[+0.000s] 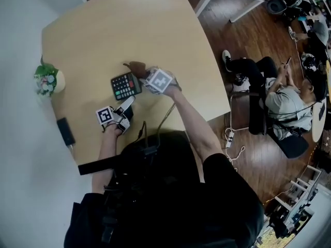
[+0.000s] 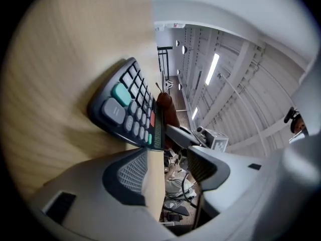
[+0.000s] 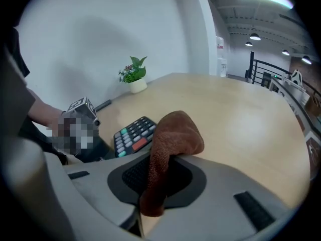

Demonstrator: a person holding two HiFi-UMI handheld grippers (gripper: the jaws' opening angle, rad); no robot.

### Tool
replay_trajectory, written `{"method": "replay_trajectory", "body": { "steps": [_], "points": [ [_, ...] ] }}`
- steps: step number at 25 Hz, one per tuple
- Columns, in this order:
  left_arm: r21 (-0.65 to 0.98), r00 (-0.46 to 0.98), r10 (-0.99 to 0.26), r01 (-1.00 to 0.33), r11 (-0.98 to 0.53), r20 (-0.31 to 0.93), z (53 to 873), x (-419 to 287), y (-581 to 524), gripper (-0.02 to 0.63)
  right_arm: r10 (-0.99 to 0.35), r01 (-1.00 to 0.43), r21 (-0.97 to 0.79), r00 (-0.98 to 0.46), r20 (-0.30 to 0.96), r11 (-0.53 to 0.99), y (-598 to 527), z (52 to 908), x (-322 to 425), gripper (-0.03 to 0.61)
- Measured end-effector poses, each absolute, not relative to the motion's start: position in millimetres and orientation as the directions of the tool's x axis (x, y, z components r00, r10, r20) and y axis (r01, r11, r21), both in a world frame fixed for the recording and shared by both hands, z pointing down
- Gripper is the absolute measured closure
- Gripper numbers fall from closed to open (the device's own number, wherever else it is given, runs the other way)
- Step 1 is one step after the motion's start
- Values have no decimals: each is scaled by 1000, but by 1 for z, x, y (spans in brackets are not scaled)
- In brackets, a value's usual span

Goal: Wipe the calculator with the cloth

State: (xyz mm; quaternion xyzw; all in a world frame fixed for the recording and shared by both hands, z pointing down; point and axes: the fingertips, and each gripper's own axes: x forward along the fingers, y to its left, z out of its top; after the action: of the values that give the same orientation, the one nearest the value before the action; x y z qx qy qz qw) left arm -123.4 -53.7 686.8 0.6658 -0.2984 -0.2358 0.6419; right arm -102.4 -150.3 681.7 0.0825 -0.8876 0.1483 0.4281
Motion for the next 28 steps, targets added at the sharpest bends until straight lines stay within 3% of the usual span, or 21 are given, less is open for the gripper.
{"method": "replay_trajectory", "body": {
  "steps": [13,18,22,28],
  "points": [
    [997,677,-734,-79,7,59,682,-133,-66,368,126,-160,-244,-529,839,957,-16,704,-59,523],
    [997,673,-738,-74,-1,49,681,-133,-67,371,-106,-319,-91,-551,828,943,-123,662,-62,523],
    [996,666,-743,-88,0,59,683,-134,-66,380,-244,-334,38,-603,759,942,-207,636,-107,523],
    [996,664,-745,-89,7,65,684,-132,-66,388,-23,-60,-20,-634,773,998,-194,670,-151,523]
  ]
}}
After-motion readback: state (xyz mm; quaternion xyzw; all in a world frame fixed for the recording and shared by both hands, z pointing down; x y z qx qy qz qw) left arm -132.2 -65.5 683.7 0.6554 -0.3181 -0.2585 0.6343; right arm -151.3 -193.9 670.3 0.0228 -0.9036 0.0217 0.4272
